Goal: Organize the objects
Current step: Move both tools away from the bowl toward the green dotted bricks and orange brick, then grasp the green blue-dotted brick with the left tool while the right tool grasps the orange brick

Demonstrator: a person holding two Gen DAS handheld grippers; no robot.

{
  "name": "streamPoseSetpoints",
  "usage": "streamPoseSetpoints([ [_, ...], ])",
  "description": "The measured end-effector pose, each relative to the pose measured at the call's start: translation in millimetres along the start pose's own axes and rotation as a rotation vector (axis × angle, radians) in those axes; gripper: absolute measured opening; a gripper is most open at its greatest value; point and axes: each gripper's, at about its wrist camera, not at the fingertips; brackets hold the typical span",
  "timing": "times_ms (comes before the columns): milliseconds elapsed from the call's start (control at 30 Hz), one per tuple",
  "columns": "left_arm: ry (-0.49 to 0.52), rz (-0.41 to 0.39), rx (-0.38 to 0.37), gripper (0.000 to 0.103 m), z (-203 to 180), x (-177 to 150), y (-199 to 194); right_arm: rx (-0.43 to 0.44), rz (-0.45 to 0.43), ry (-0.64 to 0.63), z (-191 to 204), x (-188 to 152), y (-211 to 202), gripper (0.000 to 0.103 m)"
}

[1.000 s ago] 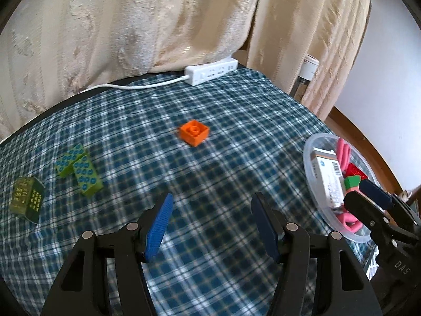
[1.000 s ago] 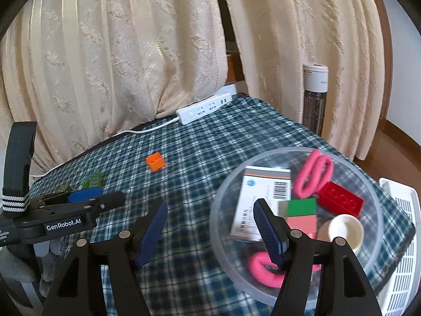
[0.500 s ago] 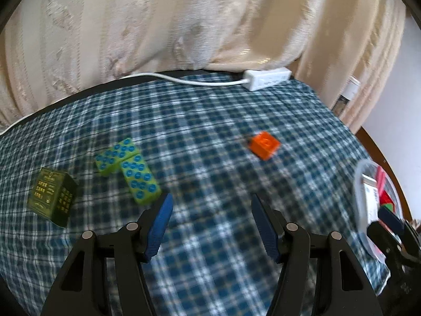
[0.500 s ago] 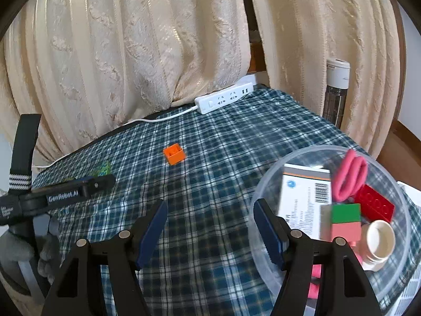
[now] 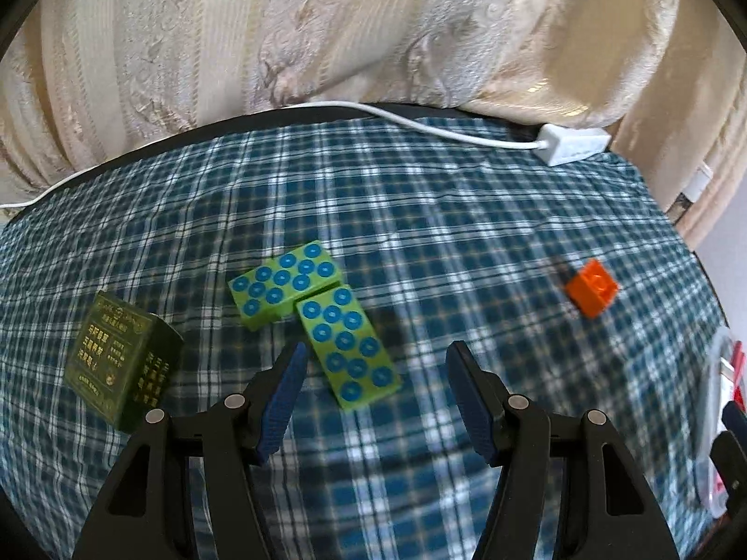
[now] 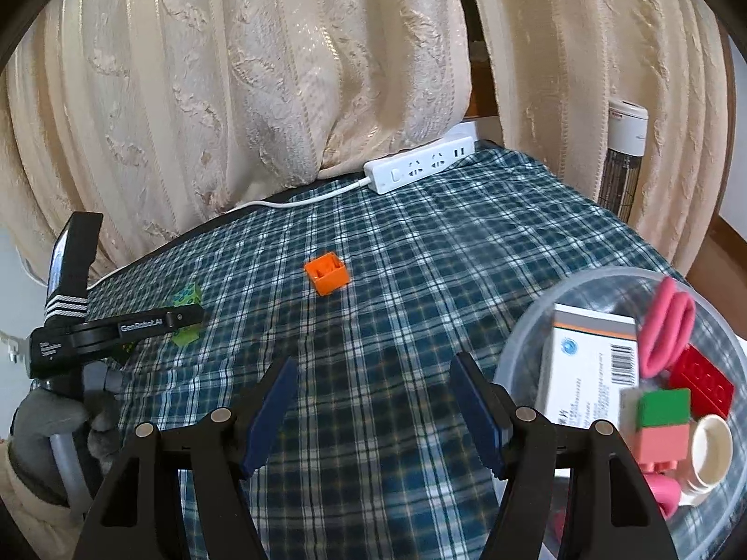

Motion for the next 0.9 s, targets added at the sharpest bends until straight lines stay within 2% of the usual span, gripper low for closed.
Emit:
streamPoseSetpoints([
  [200, -0.048, 0.026, 0.011, 0.063, 11.1, 7.1, 18.0, 0.007, 0.015, -0.003, 5.8, 8.2, 12.3, 0.071],
  [333, -0.05, 0.015, 0.014, 0.061, 13.8, 7.8, 19.7, 0.007, 0.031, 0.005, 8.2, 13.5, 23.3, 0.071],
  [400, -0.046, 0.006, 0.015, 0.056, 14.7, 7.7, 19.6, 0.011, 0.041, 0.012, 9.1, 15.1, 29.4, 0.071],
  [567, -0.037, -0.014, 0.014, 0.036, 19.0, 6.3, 18.0, 0.003, 0.057, 0.005, 15.5, 21.9, 44.0, 0.071],
  [700, -0.036, -0.017, 0.012, 0.032, 20.5, 5.1, 17.1, -0.008, 0.067, 0.004, 19.0, 29.2, 55.2, 0.071],
  [900, -0.006, -0.053, 0.019, 0.032, 13.6, -0.9, 2.8, -0.01, 0.089, 0.005, 22.3, 41.0, 72.0, 0.071],
])
Point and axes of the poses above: each gripper's, at about its wrist camera, not at the fingertips, and y roughly the way its jaws point, z to its left, x to its top, and after that the axes turned 10 degrees about z, right-handed
